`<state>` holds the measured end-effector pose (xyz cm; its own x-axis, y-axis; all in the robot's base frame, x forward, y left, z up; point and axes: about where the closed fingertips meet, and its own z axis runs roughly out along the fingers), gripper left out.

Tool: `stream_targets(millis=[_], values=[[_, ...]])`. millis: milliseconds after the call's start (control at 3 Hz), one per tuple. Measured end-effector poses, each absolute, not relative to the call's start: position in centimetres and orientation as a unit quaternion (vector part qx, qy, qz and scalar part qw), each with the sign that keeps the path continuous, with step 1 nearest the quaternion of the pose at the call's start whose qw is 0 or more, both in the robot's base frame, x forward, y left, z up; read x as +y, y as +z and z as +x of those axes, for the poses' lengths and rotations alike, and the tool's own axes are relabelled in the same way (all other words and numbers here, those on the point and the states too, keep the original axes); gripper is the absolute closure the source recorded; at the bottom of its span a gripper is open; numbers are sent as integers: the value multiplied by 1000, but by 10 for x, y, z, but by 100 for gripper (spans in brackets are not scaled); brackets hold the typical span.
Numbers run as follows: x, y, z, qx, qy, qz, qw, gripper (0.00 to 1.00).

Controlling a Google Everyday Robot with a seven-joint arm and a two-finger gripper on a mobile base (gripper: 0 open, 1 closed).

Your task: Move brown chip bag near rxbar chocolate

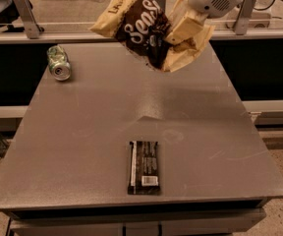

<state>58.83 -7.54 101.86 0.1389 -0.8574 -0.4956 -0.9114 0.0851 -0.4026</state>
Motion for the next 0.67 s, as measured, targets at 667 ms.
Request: stream_targets(millis=[667], values=[[-50,980,534,582,89,-753,296,60]])
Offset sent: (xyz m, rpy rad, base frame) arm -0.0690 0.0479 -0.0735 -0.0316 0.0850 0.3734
